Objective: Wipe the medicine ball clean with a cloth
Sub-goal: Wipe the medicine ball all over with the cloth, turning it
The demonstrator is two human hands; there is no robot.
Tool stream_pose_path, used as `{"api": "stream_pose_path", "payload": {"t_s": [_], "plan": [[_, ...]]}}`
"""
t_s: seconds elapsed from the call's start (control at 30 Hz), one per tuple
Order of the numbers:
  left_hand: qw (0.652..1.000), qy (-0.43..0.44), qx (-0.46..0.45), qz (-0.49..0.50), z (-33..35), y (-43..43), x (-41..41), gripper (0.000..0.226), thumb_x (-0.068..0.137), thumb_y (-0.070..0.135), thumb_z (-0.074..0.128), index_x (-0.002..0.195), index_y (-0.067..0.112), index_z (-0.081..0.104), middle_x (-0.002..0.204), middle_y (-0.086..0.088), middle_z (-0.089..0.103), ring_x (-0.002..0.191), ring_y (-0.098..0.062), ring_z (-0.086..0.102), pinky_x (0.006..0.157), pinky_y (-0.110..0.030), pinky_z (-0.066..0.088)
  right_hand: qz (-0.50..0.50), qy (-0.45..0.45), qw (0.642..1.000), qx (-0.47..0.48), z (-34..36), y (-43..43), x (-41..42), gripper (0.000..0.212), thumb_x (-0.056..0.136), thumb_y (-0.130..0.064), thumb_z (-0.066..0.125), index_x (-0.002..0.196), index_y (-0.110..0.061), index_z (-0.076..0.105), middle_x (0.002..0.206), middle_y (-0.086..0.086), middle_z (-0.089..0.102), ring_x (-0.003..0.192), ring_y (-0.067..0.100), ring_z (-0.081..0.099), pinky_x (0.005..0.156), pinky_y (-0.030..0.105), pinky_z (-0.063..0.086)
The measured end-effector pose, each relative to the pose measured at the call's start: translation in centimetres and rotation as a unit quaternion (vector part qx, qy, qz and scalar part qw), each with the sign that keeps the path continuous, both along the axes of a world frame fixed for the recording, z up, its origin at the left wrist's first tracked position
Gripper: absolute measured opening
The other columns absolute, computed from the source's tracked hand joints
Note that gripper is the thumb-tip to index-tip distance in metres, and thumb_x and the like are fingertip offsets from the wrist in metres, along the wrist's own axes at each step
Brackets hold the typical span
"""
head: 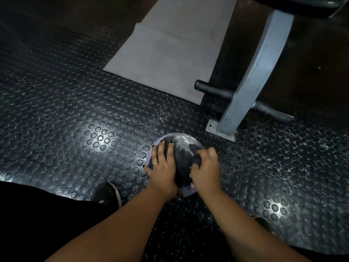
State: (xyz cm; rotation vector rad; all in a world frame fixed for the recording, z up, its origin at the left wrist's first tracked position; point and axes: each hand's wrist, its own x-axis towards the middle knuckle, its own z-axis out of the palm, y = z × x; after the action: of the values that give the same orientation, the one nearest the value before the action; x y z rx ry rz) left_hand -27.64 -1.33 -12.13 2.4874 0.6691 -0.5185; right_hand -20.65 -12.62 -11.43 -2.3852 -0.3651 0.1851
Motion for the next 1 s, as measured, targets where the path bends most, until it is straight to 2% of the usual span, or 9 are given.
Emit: {"api": "stream_pose_path", "payload": {"t_s": [0.1, 0.17, 0.33, 0.43, 0.53, 0.7, 0.83, 0.93, 1.0], "plan": [[1.000, -0.020, 0.005, -0.004, -0.8, 0.2, -1.2, 0.148, 0.065, 0.049, 0.088, 0.147, 0.028, -0.034, 0.157, 0.000, -0.036, 0.147, -0.028, -0.029, 0.114, -0.073, 0.013, 0.077, 0.010, 0.997, 0.017, 0.2, -0.8, -2.0, 0.048, 0.073, 0.005, 0.054, 0.118, -0.010, 0.061, 0.113, -0.003, 0.044, 0.107, 0.013, 0.050, 0.097, 0.024, 0.045], [0.999, -0.035, 0.005, -0.010, -1.0, 0.2, -1.9, 0.147, 0.064, 0.060, 0.085, 0.149, 0.026, -0.031, 0.158, 0.000, -0.035, 0.147, -0.026, -0.029, 0.115, -0.071, 0.010, 0.098, 0.009, 0.994, 0.035, 0.0, -1.4, -1.9, 0.050, 0.070, 0.004, 0.053, 0.116, -0.011, 0.062, 0.111, -0.003, 0.046, 0.106, 0.013, 0.051, 0.096, 0.024, 0.046], [0.999, -0.042, 0.009, -0.003, -1.0, 0.0, -2.3, 0.145, 0.066, 0.046, 0.088, 0.147, 0.029, -0.031, 0.157, 0.002, -0.033, 0.148, -0.029, -0.026, 0.114, -0.072, 0.016, -0.013, 0.003, 0.999, 0.035, -1.0, 0.3, 1.9, 0.035, 0.078, 0.006, 0.055, 0.109, -0.003, 0.067, 0.101, 0.007, 0.053, 0.095, 0.023, 0.056, 0.084, 0.025, 0.046], [0.999, -0.008, 0.030, -0.026, -0.8, -0.1, -2.5, 0.150, 0.063, 0.056, 0.086, 0.146, 0.022, -0.034, 0.156, -0.003, -0.034, 0.148, -0.032, -0.026, 0.116, -0.069, 0.016, -0.027, 0.084, 0.996, -0.031, -2.2, 0.6, 6.5, 0.034, 0.085, 0.002, 0.051, 0.115, 0.000, 0.066, 0.107, 0.016, 0.057, 0.092, 0.026, 0.056, 0.073, 0.013, 0.033], [0.999, -0.004, 0.026, -0.025, -0.3, -0.3, -2.2, 0.150, 0.061, 0.060, 0.084, 0.149, 0.020, -0.030, 0.157, -0.005, -0.032, 0.148, -0.033, -0.026, 0.116, -0.068, 0.015, -0.020, 0.140, 0.987, -0.076, -3.1, 0.8, 8.8, 0.034, 0.087, -0.001, 0.049, 0.115, -0.003, 0.067, 0.111, 0.019, 0.061, 0.099, 0.032, 0.058, 0.072, 0.019, 0.034], [1.000, -0.018, -0.002, 0.010, 0.3, -0.2, -1.0, 0.152, 0.058, 0.042, 0.093, 0.151, 0.025, -0.027, 0.157, 0.003, -0.031, 0.149, -0.029, -0.025, 0.115, -0.071, 0.011, -0.018, 0.068, 0.997, -0.036, -1.1, 1.1, 4.9, 0.037, 0.086, 0.003, 0.049, 0.121, 0.001, 0.060, 0.112, 0.015, 0.052, 0.100, 0.027, 0.055, 0.082, 0.017, 0.035], [1.000, -0.007, -0.015, 0.026, 0.5, -0.1, 0.7, 0.147, 0.063, 0.036, 0.092, 0.154, 0.027, -0.023, 0.160, 0.003, -0.030, 0.149, -0.026, -0.026, 0.113, -0.073, 0.014, 0.026, 0.015, 1.000, -0.009, 0.9, 1.4, -0.1, 0.038, 0.079, 0.003, 0.054, 0.115, -0.005, 0.063, 0.114, 0.007, 0.049, 0.105, 0.022, 0.052, 0.097, 0.030, 0.045], [0.999, -0.011, -0.017, 0.025, 0.1, -0.2, 0.7, 0.142, 0.067, 0.034, 0.089, 0.153, 0.029, -0.024, 0.160, 0.002, -0.031, 0.148, -0.025, -0.028, 0.114, -0.073, 0.012, 0.073, -0.005, 0.997, 0.016, 1.3, 0.9, -1.3, 0.041, 0.071, 0.005, 0.054, 0.109, -0.006, 0.065, 0.108, 0.004, 0.050, 0.104, 0.022, 0.051, 0.095, 0.033, 0.047], [0.999, -0.022, -0.016, 0.021, 0.0, -0.3, 0.1, 0.141, 0.068, 0.037, 0.088, 0.154, 0.027, -0.023, 0.160, 0.002, -0.032, 0.148, -0.025, -0.029, 0.114, -0.073, 0.010, 0.071, -0.023, 0.997, 0.012, 1.0, 0.8, -0.7, 0.042, 0.070, 0.003, 0.052, 0.108, -0.006, 0.066, 0.104, 0.003, 0.049, 0.101, 0.022, 0.051, 0.092, 0.035, 0.049]]}}
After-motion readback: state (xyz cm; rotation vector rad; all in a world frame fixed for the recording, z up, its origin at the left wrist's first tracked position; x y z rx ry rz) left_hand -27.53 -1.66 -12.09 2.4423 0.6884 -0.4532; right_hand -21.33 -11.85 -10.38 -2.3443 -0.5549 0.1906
